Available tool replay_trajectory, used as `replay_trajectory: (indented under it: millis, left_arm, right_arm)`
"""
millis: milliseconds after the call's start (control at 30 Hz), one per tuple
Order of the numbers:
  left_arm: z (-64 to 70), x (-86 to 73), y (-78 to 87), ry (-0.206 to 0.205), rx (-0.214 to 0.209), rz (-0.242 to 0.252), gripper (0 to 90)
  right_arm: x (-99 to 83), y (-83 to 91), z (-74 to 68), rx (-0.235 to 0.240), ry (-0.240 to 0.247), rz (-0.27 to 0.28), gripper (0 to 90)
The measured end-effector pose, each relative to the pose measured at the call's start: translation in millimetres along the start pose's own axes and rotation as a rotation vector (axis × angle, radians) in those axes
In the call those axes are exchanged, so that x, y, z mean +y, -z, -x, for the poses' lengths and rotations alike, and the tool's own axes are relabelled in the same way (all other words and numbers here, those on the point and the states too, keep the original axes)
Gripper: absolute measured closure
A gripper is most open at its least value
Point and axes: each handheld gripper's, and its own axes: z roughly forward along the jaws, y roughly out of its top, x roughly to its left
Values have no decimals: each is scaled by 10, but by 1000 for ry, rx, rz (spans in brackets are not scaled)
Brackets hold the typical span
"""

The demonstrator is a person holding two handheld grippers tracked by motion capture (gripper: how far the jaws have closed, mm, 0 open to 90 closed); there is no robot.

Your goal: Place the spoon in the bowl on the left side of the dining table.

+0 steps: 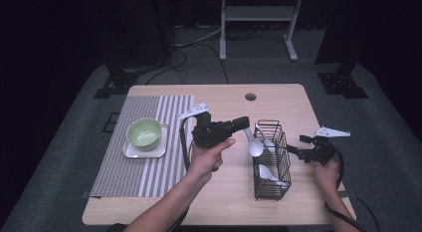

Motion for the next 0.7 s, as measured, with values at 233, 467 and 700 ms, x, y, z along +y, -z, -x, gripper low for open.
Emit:
replay_trajectory:
  millis: [233,467,700]
  left_arm:
    - [-115,14,130,15,44,21,858]
    - [-249,8,280,35,93,37,858]
    - [-401,-6,449,59,142,65,858]
  right_arm:
    - [0,1,1,0,-2,0,137]
    - [0,1,3,0,-4,-1,137]
    - [0,1,2,-3,-4,-2,137]
